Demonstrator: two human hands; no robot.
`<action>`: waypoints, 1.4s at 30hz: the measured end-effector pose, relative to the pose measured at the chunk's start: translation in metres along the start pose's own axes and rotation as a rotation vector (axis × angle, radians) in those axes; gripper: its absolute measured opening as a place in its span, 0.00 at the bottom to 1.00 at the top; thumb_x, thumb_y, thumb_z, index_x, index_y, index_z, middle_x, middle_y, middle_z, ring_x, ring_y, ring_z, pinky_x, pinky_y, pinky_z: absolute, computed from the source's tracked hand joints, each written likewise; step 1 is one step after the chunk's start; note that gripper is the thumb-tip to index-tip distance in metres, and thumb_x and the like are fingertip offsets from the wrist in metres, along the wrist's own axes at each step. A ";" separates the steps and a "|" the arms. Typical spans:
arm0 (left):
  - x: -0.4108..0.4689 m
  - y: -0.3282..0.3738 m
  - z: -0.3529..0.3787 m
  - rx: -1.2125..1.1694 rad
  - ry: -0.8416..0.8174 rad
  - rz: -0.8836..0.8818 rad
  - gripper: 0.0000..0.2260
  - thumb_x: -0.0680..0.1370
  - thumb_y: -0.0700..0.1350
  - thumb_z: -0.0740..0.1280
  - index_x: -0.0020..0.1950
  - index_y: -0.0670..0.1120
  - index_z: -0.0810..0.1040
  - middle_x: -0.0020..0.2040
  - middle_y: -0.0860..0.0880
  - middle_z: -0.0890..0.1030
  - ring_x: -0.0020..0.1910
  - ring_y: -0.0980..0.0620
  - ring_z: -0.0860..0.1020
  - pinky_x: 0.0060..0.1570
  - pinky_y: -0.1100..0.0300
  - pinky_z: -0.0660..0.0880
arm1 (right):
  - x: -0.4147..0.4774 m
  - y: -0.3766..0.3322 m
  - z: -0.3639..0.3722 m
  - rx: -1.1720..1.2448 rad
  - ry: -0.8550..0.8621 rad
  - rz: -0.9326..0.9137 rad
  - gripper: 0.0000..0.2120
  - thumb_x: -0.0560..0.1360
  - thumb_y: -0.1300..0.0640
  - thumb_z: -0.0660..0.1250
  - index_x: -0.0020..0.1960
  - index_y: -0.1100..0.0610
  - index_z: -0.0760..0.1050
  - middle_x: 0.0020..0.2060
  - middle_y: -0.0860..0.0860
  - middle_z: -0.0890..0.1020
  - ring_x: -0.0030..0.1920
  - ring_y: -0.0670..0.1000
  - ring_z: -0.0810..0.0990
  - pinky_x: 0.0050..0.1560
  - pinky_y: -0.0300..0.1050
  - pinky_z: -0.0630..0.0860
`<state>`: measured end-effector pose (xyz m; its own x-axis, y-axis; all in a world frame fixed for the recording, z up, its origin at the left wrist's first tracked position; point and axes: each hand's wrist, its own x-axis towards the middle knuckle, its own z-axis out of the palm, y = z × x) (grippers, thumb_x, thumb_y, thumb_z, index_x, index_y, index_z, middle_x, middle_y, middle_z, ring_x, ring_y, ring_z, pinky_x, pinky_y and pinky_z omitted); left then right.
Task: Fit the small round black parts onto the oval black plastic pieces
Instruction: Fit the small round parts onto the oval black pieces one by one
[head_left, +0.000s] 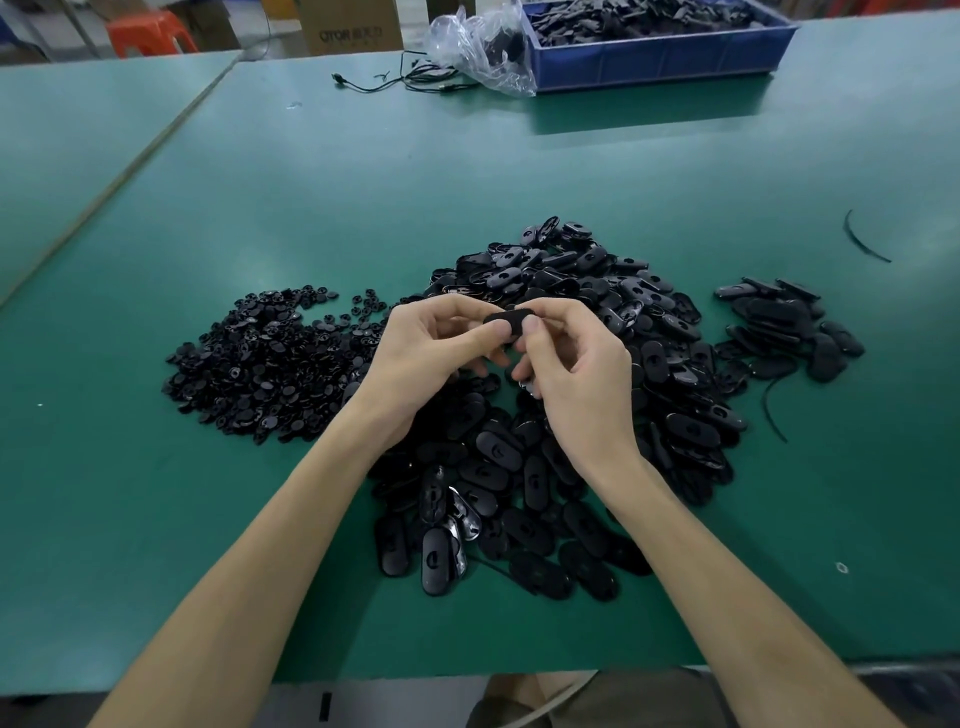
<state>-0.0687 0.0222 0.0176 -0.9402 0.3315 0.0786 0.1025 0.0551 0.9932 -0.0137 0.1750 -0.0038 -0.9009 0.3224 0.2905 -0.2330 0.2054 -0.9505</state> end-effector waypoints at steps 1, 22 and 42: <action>0.000 0.000 0.000 -0.018 -0.007 -0.014 0.06 0.78 0.38 0.74 0.53 0.37 0.84 0.46 0.32 0.84 0.39 0.46 0.82 0.42 0.57 0.78 | 0.000 0.000 0.000 0.004 0.002 0.001 0.06 0.84 0.60 0.66 0.57 0.53 0.80 0.39 0.44 0.85 0.34 0.47 0.84 0.37 0.39 0.78; -0.002 -0.001 0.002 -0.176 -0.146 -0.136 0.05 0.81 0.42 0.70 0.54 0.43 0.84 0.41 0.42 0.83 0.42 0.47 0.83 0.42 0.56 0.79 | -0.001 -0.006 -0.003 -0.002 0.036 -0.023 0.06 0.82 0.61 0.68 0.56 0.54 0.83 0.37 0.44 0.84 0.35 0.44 0.81 0.41 0.52 0.83; -0.004 0.003 0.003 -0.098 -0.137 -0.116 0.08 0.82 0.35 0.68 0.48 0.45 0.85 0.39 0.46 0.85 0.39 0.51 0.84 0.43 0.57 0.82 | -0.003 -0.004 0.000 -0.036 0.003 -0.040 0.07 0.81 0.61 0.69 0.55 0.54 0.84 0.40 0.47 0.86 0.39 0.48 0.85 0.41 0.41 0.80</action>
<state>-0.0638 0.0243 0.0204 -0.8902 0.4535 -0.0428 -0.0426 0.0105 0.9990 -0.0100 0.1732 -0.0013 -0.8899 0.3165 0.3286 -0.2552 0.2516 -0.9336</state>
